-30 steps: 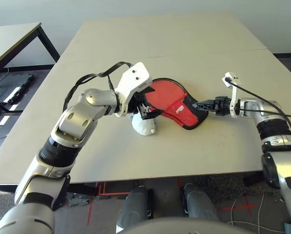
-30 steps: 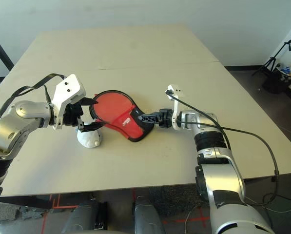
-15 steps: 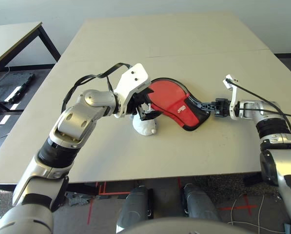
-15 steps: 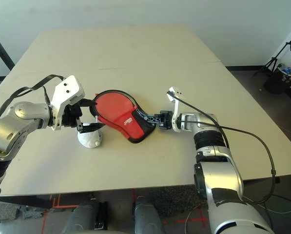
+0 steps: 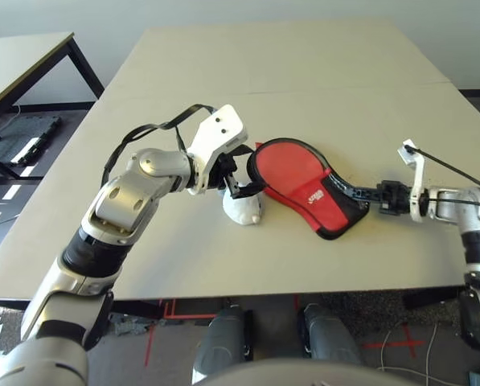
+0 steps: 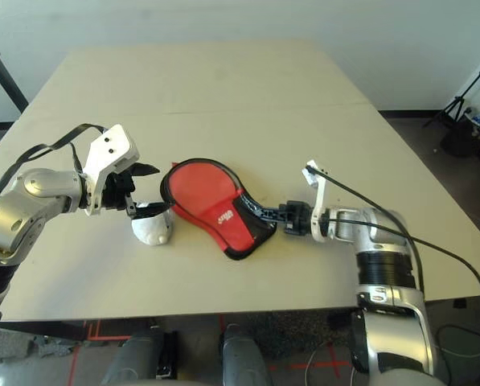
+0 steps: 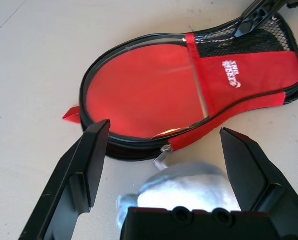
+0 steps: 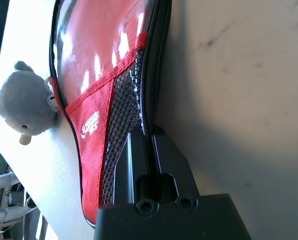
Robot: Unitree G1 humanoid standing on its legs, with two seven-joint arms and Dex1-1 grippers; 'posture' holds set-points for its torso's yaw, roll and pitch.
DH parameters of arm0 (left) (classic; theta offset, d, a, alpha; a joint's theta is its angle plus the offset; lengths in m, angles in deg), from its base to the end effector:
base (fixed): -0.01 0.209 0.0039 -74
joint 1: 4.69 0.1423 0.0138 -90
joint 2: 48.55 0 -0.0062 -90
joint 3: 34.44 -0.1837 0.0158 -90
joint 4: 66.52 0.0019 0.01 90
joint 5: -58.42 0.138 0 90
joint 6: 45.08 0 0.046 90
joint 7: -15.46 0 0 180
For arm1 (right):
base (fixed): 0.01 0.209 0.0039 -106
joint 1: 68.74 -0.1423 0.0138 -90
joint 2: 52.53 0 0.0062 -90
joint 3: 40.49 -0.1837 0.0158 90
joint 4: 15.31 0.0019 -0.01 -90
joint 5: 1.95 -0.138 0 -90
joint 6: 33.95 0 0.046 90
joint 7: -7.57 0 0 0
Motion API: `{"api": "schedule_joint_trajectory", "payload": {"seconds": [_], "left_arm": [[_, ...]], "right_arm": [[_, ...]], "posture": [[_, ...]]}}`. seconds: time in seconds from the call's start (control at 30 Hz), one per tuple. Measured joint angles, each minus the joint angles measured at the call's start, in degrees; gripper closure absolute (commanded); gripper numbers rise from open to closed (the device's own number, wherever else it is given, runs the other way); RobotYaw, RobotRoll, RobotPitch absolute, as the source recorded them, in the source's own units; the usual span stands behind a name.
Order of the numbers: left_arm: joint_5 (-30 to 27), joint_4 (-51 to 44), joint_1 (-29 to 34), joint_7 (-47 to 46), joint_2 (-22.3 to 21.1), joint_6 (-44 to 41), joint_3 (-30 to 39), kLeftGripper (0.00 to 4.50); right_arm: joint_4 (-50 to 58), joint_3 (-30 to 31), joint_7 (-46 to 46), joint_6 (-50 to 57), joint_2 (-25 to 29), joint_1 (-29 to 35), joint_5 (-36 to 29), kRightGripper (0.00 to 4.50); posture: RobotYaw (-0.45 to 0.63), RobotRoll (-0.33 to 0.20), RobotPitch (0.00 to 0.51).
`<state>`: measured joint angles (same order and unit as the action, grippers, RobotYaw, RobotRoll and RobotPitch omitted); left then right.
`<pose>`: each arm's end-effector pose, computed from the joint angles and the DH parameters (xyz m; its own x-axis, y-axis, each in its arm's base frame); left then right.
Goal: Store the ping-pong paddle in its case and zip it.
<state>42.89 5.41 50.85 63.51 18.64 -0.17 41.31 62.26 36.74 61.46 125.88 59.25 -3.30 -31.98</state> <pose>0.2619 0.1726 0.2042 0.5099 -0.7466 -0.4273 0.8582 0.4072 0.3126 0.2501 -0.2945 0.1244 0.5436 0.7056 -0.4547 -0.3933 0.6926 0.6046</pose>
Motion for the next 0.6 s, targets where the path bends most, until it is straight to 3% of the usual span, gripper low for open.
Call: {"api": "schedule_joint_trajectory", "payload": {"seconds": [0.3, 0.6], "left_arm": [[0.0, 0.5, 0.0, 0.0, 0.3, 0.4, 0.0, 0.0], [0.1, 0.8, -0.2, 0.0, 0.7, 0.4, 0.0, 0.0]], "right_arm": [[5.6, -4.0, -4.0, 3.0, 0.6, 4.8, -4.6, 4.48], [11.9, -6.0, -9.4, 7.1, -3.8, 6.8, -8.5, 4.48]], "posture": [[0.01, 0.0, 0.09], [0.02, 0.0, 0.091]]}}
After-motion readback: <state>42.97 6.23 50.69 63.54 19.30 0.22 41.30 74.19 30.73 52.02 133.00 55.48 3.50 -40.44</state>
